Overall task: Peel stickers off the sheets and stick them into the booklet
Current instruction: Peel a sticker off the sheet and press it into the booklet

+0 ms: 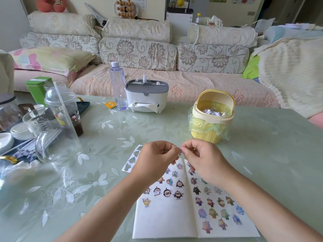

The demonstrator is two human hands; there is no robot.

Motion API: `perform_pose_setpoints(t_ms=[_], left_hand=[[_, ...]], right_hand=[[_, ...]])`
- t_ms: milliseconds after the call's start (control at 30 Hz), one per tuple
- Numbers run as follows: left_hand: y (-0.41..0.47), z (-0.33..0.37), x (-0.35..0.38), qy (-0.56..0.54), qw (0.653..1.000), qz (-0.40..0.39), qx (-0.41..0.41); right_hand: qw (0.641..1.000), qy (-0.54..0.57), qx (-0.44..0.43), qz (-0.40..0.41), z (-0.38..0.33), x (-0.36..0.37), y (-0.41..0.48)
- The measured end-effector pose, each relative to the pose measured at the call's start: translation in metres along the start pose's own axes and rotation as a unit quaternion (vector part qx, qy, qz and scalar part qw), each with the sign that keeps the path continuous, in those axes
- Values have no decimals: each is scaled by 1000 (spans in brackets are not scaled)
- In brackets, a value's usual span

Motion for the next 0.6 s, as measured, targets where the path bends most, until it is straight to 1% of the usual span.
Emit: perform_pose_setpoints(t_ms=[133, 300, 433, 600], left_hand=[[-1, 1, 2, 12, 999, 28, 17], [-3, 1, 2, 29, 998, 48, 21], [-3, 2, 2, 34, 998, 49, 25], [-2, 3, 2, 41, 997, 49, 31]], right_hand=[[997, -51, -44, 33, -5, 3, -4], [994, -59, -65, 60, -10, 3, -4], [995, -57, -50, 58, -10, 2, -4], [999, -2, 2, 40, -5, 1, -3]])
Point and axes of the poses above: each hand's wrist, its own y-axis towards the middle knuckle, its own x-axis out of the palm, z = x × y, the point moved 4 cm from there along y, towards the middle knuckle
